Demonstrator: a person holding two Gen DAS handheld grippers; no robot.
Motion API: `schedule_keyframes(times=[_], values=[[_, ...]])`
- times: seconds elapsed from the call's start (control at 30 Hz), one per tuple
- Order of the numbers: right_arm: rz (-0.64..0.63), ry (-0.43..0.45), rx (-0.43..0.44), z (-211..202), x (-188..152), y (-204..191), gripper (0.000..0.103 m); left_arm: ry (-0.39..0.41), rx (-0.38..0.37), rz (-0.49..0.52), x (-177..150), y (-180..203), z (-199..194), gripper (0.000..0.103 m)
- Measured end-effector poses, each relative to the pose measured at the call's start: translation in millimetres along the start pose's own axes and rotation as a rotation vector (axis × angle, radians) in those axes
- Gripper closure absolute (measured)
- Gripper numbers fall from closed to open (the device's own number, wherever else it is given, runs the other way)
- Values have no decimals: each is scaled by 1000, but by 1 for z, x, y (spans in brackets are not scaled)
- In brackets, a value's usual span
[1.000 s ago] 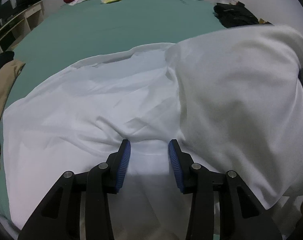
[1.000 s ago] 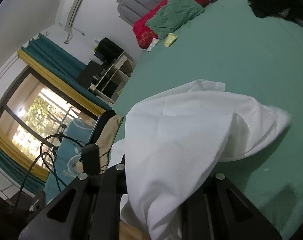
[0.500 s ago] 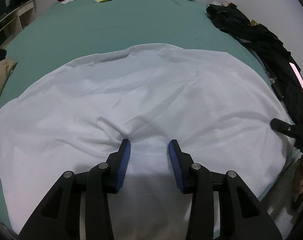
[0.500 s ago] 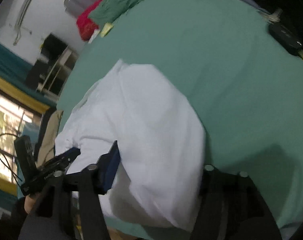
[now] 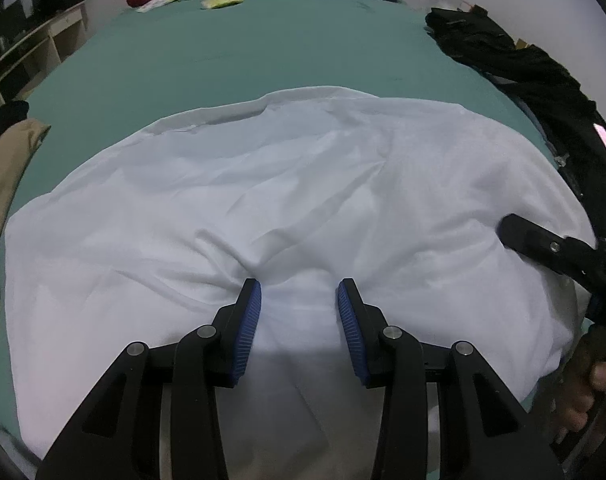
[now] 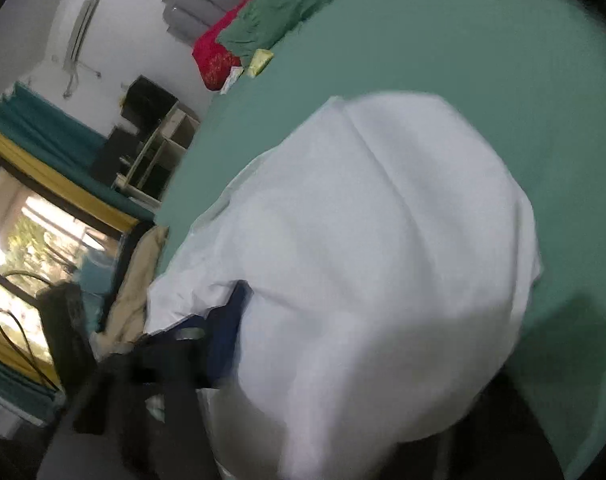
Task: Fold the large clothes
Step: 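Fold the jacket side held by the right tool over toward the left tool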
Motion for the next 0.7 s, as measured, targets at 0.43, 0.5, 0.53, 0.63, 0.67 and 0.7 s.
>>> schedule_keyframes(times=[0.43,0.5,0.53,0.63,0.67,0.7], values=[[-243,15,-8,-4,11,-94,75,0,-50,-9,4,-2,-3,61],[-294,12,-47,0,11,-109,75,-11,-89,-24,5,-9,-8,61],[-315,8,-67,3,11,-117,75,-9,-122,-46,6,-15,-14,61],[-386,-9,-135,10,8,-135,75,29,-178,-107,7,-40,-36,61],[-413,-16,-161,13,7,-143,75,47,-183,-119,7,-51,-45,61],[-433,-21,-177,15,5,-148,75,59,-183,-127,7,-60,-52,61]])
Point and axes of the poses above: each gripper's, at about its wrist camera, not at the fingertips, and z roughly the way its jaws point, y to its right, x to its top, the point moved 4 cm from there along z, roughly the way its jaws point, and after that the axes turned 3 degrees about -z, right-handed, at the moved point
